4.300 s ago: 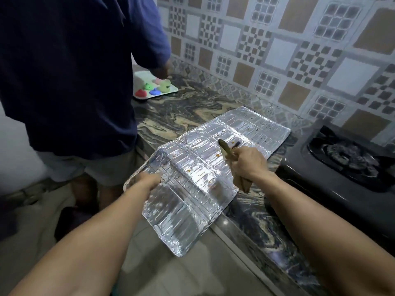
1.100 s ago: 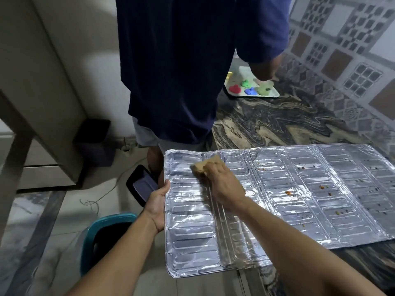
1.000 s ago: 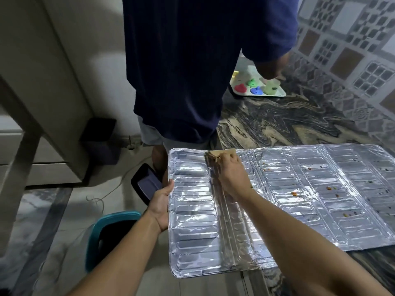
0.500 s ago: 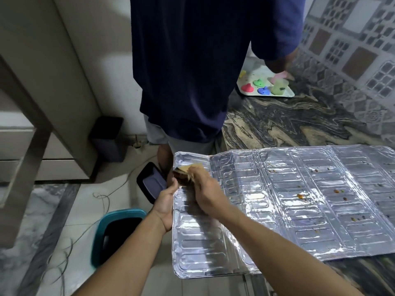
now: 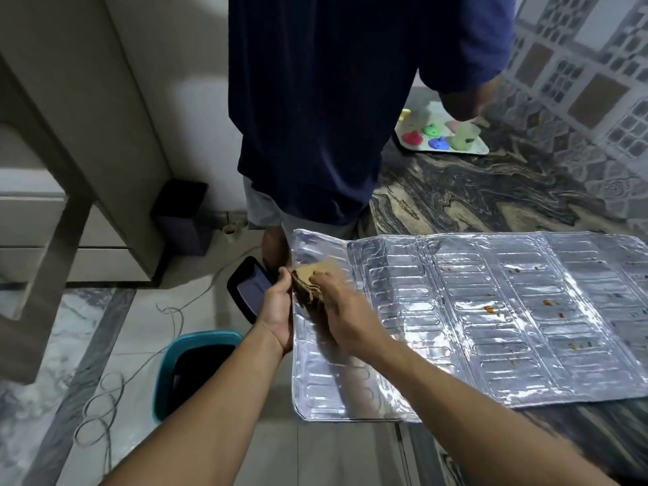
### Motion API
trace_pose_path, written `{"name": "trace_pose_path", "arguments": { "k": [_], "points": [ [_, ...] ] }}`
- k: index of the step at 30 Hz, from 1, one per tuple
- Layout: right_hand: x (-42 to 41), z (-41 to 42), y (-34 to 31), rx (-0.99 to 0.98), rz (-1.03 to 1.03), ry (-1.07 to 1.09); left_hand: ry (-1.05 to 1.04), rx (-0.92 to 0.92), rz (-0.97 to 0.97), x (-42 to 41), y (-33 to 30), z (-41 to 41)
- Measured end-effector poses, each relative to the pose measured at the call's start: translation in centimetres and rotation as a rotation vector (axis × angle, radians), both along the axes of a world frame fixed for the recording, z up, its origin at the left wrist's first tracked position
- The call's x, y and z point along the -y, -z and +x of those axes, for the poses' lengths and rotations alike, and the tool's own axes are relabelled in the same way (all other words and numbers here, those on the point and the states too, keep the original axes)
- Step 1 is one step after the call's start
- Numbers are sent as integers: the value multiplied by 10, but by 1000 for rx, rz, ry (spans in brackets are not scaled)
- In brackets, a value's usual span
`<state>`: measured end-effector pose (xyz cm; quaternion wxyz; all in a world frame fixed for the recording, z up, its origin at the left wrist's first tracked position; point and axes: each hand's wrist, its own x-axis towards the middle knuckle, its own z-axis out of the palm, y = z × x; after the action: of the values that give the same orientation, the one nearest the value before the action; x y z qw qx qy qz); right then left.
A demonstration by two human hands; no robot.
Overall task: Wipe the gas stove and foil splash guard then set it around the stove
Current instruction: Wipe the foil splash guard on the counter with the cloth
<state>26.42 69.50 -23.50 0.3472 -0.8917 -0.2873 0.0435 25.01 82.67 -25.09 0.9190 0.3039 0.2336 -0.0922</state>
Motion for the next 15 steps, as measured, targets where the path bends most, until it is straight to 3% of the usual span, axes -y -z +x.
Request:
{"name": "trace_pose_path", "arguments": {
  "k": [7,11,15],
  "points": [
    [45,-45,0,47,-106,-199,-5,-5,-27,-4,4,-3],
    [55,-21,-3,-37,-50,67,157,-34,11,-1,2,-22],
    [55,-8,1,65,-100,209,263,-95,70,3,5,-46]
  ]
}}
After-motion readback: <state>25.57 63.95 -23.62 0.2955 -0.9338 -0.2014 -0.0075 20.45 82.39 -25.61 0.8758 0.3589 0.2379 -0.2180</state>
